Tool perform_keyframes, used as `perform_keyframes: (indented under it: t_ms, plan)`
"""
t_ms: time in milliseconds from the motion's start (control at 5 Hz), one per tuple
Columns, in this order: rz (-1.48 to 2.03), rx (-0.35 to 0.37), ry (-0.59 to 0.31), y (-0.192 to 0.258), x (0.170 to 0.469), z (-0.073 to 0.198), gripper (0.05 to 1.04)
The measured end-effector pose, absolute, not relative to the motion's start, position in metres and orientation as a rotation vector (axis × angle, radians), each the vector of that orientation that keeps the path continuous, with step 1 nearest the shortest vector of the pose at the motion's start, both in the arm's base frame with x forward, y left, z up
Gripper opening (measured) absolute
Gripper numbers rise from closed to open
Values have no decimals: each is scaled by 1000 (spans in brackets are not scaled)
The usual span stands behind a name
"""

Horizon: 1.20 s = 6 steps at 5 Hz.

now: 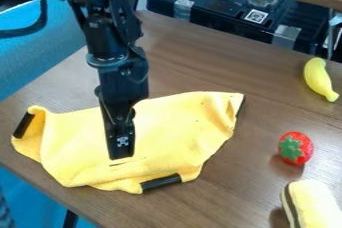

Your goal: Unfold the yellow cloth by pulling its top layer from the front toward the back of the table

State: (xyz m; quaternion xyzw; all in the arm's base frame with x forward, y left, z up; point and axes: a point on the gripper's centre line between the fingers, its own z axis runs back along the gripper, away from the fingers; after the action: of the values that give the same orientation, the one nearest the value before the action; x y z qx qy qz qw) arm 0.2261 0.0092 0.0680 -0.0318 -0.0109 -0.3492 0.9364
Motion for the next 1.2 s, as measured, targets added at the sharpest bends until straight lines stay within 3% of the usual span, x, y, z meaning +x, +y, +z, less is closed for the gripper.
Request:
perform_keyframes:
  t_ms: [1000,1200]
  plan:
    - [-882,-27,-87,6,225,47,1001]
    - [-912,-11,-92,6,224,44,964]
